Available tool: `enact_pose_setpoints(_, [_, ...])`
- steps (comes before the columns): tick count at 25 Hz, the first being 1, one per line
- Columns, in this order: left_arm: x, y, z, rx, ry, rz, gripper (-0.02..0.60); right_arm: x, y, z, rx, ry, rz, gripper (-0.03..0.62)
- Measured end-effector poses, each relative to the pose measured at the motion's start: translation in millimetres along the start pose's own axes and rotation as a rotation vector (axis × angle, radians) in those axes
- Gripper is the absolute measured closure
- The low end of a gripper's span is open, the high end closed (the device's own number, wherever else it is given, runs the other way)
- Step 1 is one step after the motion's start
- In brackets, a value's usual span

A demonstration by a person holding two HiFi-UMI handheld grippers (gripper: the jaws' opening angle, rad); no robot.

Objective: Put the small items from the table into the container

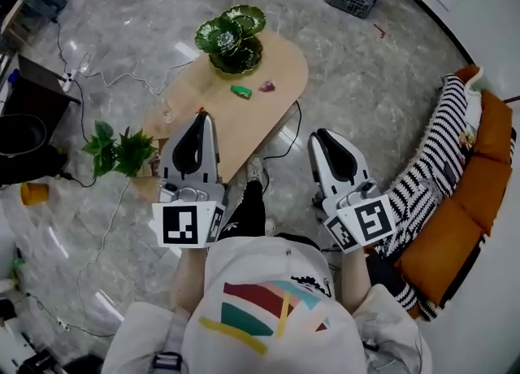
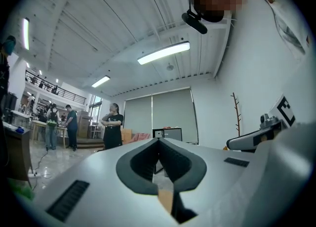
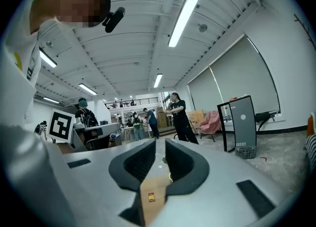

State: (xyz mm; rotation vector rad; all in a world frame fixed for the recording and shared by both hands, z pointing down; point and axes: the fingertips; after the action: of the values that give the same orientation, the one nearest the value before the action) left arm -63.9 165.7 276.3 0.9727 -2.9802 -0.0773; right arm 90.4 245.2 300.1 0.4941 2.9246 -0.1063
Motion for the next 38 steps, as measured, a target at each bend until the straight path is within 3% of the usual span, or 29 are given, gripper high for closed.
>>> enact_pose_setpoints(2, [15.8, -29.9, -5.4, 0.004, -0.002, 0.008, 0.575, -13.9, -31.9, 4.9, 0.023, 0.021, 0.024, 0.449])
enact_pose_setpoints(3, [23.6, -45.1, -8.0, 0.006, 0.001, 0.010, 0.575, -20.4, -48.7, 7.5, 0.038, 0.042, 0.033, 0.433])
enact_pose_setpoints(13, [102.8, -166.7, -20.9, -0.010, -0.002, 0.062, 0.575, -78.3, -177.3, 6.7, 0.173, 0.153, 0.077, 0.428])
enact_pose_setpoints(17, [107.7, -188.7, -43.3, 0.041, 0.014, 0.081, 0.575, -97.0, -206.1, -7.6, 0.239, 0.200, 0.156, 0.342])
enact_pose_setpoints(25, [108.2, -210.9, -72.6, 0.090, -0.005, 0.183, 0.575, -136.0, -253.8, -61.3, 0.404, 0.350, 0.357, 0.344])
enact_pose_setpoints(31, [115.5, -228.1, -124.7, 0.139, -0.004, 0.247, 0.575, -154.1, -277.8, -160.0, 0.581, 0.420, 0.532, 0.342])
enact_pose_setpoints(38, [130.6, -246.9, -221.3, 0.195, 0.021, 0.295, 0.575, -196.0, -307.5, -350.7, 0.904, 0.616, 0.732, 0.342])
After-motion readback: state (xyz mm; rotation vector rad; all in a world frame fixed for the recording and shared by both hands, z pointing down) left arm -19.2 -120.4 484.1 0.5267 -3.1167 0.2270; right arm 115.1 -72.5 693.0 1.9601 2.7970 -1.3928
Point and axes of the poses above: the fingertips, and each gripper's own axes: y backward along the fingers, x to its left, z out of its top, and after that the axes turned 4 degrees about z, right-handed
